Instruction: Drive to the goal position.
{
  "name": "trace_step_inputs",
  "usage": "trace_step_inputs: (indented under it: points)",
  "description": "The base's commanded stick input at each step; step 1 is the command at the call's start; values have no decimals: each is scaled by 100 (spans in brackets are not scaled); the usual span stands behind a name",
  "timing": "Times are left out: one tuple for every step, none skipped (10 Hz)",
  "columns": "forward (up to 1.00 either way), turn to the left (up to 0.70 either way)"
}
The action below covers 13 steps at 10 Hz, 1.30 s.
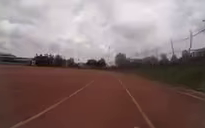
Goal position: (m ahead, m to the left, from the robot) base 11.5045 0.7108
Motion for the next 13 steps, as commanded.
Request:
trace_step_inputs:
  points:
    - [70,0]
    - [70,0]
    - [70,0]
    - [70,0]
    - [70,0]
    - [70,0]
    - [70,0]
    - [70,0]
    - [70,0]
    - [70,0]
    - [70,0]
    - [70,0]
    - [70,0]
